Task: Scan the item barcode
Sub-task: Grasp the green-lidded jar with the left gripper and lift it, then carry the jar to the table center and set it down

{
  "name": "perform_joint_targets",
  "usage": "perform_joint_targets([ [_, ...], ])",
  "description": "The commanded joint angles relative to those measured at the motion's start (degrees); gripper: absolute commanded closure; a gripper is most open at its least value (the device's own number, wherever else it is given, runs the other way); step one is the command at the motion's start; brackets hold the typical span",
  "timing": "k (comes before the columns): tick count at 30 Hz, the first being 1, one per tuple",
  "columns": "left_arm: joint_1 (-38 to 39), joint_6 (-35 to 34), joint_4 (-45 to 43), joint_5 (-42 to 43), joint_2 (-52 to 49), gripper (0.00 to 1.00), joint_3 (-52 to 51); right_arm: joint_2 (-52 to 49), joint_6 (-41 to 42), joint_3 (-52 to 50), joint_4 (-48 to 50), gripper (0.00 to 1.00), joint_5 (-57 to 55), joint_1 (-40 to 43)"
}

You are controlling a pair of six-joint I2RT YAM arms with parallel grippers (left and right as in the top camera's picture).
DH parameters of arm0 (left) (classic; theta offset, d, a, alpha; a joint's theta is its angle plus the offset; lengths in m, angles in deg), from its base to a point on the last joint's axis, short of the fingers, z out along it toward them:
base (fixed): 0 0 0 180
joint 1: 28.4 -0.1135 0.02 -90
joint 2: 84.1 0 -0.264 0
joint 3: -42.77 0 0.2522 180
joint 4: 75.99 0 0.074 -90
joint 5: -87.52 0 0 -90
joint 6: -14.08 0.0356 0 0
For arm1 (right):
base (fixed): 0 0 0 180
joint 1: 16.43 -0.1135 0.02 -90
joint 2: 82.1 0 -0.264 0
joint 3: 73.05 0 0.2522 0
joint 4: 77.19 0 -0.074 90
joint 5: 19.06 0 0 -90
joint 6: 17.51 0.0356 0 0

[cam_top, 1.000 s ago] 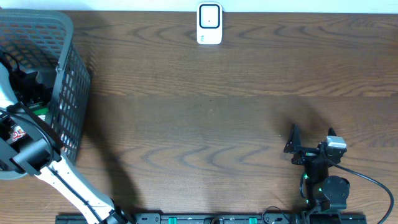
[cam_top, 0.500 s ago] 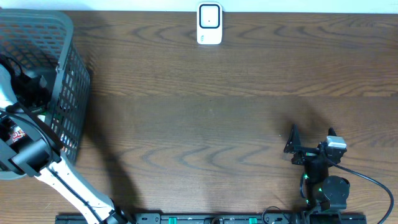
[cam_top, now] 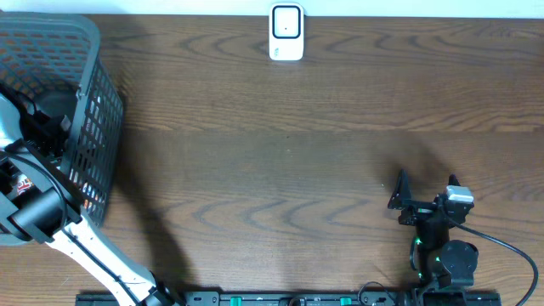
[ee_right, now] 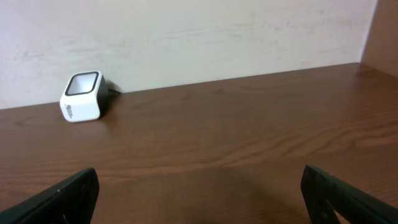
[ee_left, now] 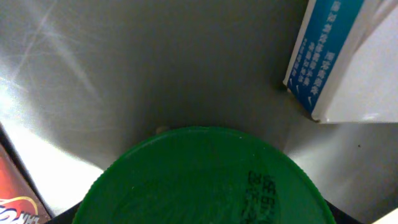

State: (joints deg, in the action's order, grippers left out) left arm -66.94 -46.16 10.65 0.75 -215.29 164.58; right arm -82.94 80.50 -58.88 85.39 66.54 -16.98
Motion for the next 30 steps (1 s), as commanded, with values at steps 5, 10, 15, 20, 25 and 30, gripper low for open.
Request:
perform_joint_targets([
  [5,-0.1,-6.1,0.1,0.2,2.7,0.50,5.4,0.4,-0.8,-0.1,-0.2,0.01,0.2,-0.2],
  [10,0.3,-11.2,0.0,0.4,7.2,0.50,9.5,0.4,-0.8,-0.1,-0.2,0.01,0.2,-0.2],
  [15,0.5,-16.2,-2.0,4.4,16.4,0.45,11.5,0.4,-0.8,-0.1,-0.2,0.01,0.2,-0.2],
  [20,0.5,-18.7,-5.0,19.2,28.6,0.44,11.5,0.4,-0.8,-0.1,-0.2,0.01,0.2,-0.2],
  [25,1.4,-20.9,-5.8,29.4,39.9,0.44,11.5,0.4,-0.8,-0.1,-0.2,0.01,0.2,-0.2],
  [30,7.6,-20.9,-5.8,41.3,47.0,0.44,11.5,0.4,-0.8,-0.1,-0.2,0.01,0.2,-0.2],
])
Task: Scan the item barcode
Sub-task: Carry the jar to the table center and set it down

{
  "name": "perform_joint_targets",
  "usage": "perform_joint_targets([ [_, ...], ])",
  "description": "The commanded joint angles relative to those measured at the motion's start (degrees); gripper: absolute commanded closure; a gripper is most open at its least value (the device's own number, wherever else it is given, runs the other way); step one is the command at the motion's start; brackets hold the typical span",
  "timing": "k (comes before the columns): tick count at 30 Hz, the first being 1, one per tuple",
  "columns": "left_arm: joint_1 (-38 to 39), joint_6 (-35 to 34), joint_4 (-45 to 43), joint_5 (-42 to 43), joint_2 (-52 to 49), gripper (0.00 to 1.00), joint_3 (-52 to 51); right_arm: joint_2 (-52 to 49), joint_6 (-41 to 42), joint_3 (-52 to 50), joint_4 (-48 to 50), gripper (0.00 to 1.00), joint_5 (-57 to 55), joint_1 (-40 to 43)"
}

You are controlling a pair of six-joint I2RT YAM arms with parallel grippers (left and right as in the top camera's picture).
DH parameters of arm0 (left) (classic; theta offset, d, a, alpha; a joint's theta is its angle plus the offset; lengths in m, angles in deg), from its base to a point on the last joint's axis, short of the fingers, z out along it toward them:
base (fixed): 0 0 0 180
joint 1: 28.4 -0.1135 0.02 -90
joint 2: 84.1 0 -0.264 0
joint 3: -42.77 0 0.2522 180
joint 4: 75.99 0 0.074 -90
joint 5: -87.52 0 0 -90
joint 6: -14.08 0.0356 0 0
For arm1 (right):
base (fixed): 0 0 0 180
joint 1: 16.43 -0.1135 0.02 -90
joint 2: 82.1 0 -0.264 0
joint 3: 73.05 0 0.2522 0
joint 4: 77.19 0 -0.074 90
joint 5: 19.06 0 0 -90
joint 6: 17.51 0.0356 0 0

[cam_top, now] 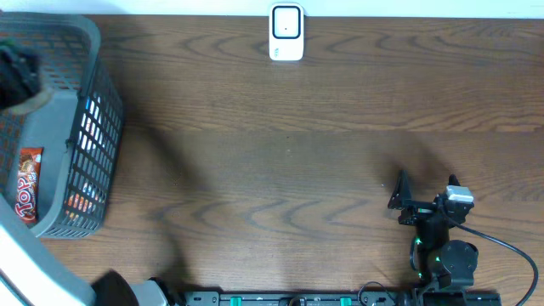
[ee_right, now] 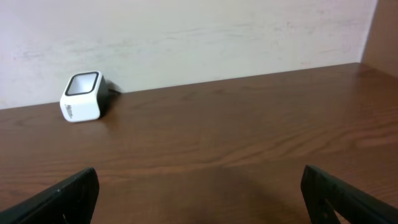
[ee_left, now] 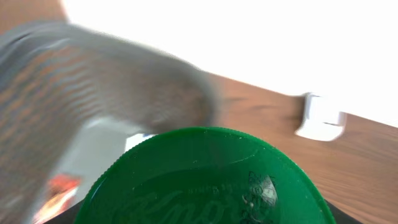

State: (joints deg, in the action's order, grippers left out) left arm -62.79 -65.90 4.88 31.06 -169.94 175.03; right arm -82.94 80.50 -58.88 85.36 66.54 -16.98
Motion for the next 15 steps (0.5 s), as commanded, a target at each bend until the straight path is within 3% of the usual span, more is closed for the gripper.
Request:
perform_joint_targets([
  [1,5.9,-1.1,0.0,11.0,2.3,0.44,1.0,0.4,-0.8,-0.1,-0.2,0.01,0.2,-0.2],
  [6,20.6,1.0,-0.3,10.8,2.2,0.43,0.5,0.4,-0.8,-0.1,-0.2,0.01,0.2,-0.2],
  [15,41.2,13.1,-1.9,10.8,-4.1,0.43,-3.8,0.4,-0.8,-0.1,-0.2,0.01,0.2,-0.2],
])
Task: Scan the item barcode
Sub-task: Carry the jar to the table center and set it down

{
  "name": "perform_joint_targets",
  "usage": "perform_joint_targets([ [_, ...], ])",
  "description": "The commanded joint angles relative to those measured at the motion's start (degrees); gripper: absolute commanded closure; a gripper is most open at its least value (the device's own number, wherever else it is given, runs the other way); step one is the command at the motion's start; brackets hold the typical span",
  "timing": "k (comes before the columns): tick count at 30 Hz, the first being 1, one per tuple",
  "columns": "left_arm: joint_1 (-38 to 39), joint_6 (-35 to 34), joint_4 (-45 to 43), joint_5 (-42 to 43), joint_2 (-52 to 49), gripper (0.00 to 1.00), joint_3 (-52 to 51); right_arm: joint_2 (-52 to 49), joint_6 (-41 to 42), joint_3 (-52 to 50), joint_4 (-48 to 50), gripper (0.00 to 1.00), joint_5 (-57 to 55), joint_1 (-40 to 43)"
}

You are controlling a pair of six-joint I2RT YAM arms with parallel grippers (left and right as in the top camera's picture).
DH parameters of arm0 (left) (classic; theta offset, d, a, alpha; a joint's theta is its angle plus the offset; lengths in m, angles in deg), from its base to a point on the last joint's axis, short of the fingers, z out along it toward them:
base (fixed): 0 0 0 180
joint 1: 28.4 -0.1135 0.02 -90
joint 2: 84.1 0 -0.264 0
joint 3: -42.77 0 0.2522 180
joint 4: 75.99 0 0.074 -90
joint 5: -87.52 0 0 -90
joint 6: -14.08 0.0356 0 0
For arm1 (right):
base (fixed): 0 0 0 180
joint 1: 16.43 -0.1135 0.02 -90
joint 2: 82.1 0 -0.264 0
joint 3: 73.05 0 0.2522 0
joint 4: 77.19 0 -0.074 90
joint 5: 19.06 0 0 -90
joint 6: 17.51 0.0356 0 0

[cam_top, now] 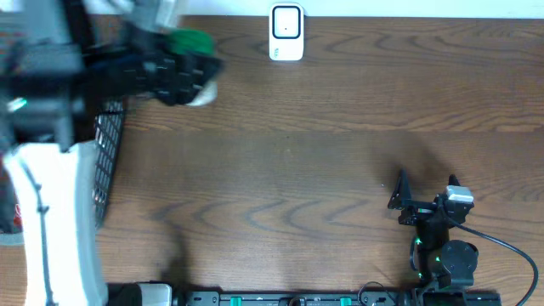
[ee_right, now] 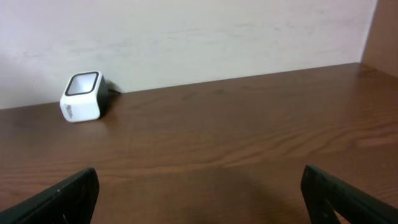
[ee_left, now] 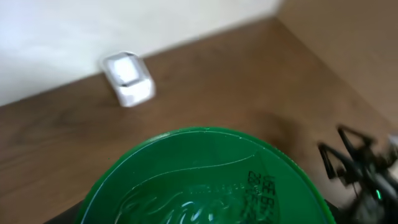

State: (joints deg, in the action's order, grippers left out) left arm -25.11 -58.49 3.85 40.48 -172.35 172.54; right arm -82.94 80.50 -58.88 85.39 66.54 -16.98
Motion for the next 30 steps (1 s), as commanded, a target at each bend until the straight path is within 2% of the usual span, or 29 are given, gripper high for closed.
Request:
perform_joint_targets([
  [1,5.0,6.6,-1.3,1.4,-2.6,0.43,-1.9,0.4,-0.8,-0.1,-0.2,0.01,0.2,-0.2],
  [7,13.5,9.4,-6.6,1.4,-8.7,0.43,-6.5,0.4,-0.8,-0.1,-0.2,0.01,0.2,-0.2],
  [14,20.4,8.9,-20.6,1.4,-17.8,0.43,-13.9,0.4,-0.8,-0.1,-0.2,0.01,0.2,-0.2],
  [21,25.7,8.9,-32.2,1.9,-28.3,0.44,-16.1,0.4,-0.8,-0.1,-0.2,0.01,0.2,-0.2],
  [26,27.7,8.9,-39.5,8.2,-36.5,0.44,-16.3,0.4,-0.8,-0.1,-0.2,0.01,0.2,-0.2],
  [30,27.6,9.1,-42.0,13.4,-41.9,0.44,-16.3,0.4,-0.8,-0.1,-0.2,0.01,0.2,-0.2],
])
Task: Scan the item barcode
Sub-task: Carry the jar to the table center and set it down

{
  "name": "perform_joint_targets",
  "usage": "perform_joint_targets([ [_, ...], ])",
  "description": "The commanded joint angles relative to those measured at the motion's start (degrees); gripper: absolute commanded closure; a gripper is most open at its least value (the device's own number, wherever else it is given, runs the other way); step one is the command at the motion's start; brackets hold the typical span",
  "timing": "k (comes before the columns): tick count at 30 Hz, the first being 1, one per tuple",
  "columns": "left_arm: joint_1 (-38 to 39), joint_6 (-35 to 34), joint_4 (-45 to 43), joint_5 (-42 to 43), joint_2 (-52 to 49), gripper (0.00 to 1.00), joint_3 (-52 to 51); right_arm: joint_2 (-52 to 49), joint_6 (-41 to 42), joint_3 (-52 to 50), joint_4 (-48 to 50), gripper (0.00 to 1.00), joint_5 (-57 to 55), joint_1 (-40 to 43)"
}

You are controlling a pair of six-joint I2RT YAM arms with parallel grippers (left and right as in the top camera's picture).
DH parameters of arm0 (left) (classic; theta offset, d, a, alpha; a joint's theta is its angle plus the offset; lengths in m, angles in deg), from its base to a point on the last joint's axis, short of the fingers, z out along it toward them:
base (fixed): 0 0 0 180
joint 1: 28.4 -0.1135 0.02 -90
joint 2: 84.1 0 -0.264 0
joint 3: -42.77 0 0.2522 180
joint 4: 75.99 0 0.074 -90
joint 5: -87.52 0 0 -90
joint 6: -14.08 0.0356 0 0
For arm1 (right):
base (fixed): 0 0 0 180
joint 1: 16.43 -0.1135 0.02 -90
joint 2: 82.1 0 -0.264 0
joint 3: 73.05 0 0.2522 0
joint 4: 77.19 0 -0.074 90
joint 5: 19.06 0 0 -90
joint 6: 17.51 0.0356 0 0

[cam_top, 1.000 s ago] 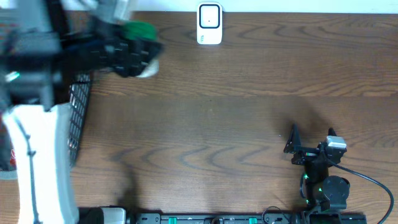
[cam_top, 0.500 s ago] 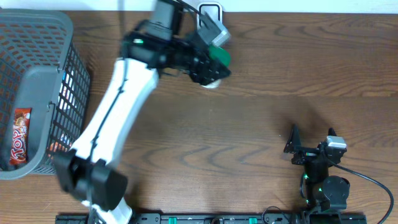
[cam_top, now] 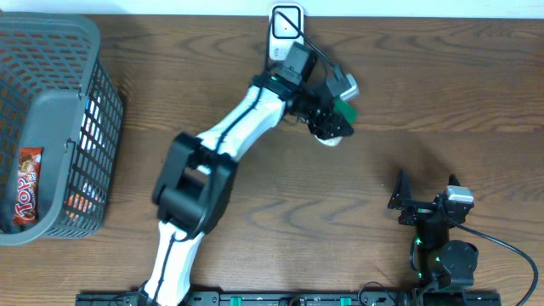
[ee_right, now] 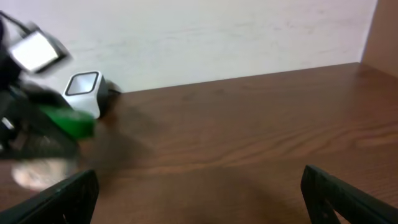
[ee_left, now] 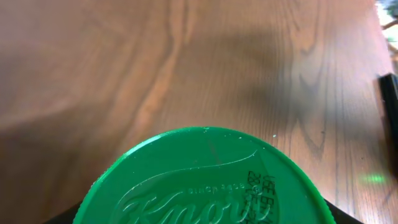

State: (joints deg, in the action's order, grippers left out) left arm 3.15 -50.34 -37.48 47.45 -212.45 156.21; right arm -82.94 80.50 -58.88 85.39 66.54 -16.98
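Note:
A jar with a green "Knorr" lid (ee_left: 205, 180) fills the bottom of the left wrist view, over bare wood. Overhead, my left gripper (cam_top: 333, 115) is shut on this jar (cam_top: 344, 110), just right of and in front of the white barcode scanner (cam_top: 286, 32) at the table's far edge. The right wrist view shows the blurred green lid (ee_right: 69, 122) beside the scanner (ee_right: 83, 93). My right gripper (ee_right: 199, 177) rests open near the front right (cam_top: 425, 189), holding nothing. The jar's barcode does not show.
A grey mesh basket (cam_top: 81, 51) stands at the far left, with a red snack packet (cam_top: 25, 183) and other packages inside. A pale wall (ee_right: 199, 31) runs behind the table's far edge. The left arm (cam_top: 221, 144) stretches diagonally across the table's middle.
My left gripper with the jar was left of the scanner, close to the basket; it is now right of and in front of the scanner. The right arm has not moved.
My left gripper was down in the basket with the green-lidded jar in it. Then it held the jar above the basket, then over the table left of the scanner. Now the jar is just right of the scanner. The right gripper stayed open and still.

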Motion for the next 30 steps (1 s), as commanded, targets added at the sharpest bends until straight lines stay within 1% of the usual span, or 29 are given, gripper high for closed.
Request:
perform_joint_targets([
  [1,-0.7,1.0,-0.7,6.7,-2.7,0.44,0.0,0.4,-0.8,-0.1,-0.2,0.01,0.2,-0.2],
  [3,-1.0,1.3,-0.6,6.8,-4.1,0.44,0.0,0.4,-0.8,-0.1,-0.2,0.01,0.2,-0.2],
  [7,-1.3,5.8,-0.6,10.1,-4.5,0.43,-1.2,0.4,-0.8,-0.1,-0.2,0.01,0.2,-0.2],
  [10,-1.5,6.5,-0.7,11.0,-4.5,0.40,-1.2,0.4,-0.8,-0.1,-0.2,0.01,0.2,-0.2],
  [14,-1.5,6.8,-0.6,11.0,-4.5,0.32,-1.2,0.4,-0.8,-0.1,-0.2,0.01,0.2,-0.2],
  [15,-1.5,6.8,-0.5,11.0,-4.5,0.28,-1.2,0.4,-0.8,-0.1,-0.2,0.01,0.2,-0.2],
  [21,-1.6,7.0,-0.4,11.0,-4.5,0.16,-1.2,0.4,-0.8,-0.1,-0.2,0.01,0.2,-0.2],
  [30,-3.2,7.2,0.3,11.0,-4.3,0.13,-1.2,0.4,-0.8,-0.1,-0.2,0.01,0.2,-0.2],
])
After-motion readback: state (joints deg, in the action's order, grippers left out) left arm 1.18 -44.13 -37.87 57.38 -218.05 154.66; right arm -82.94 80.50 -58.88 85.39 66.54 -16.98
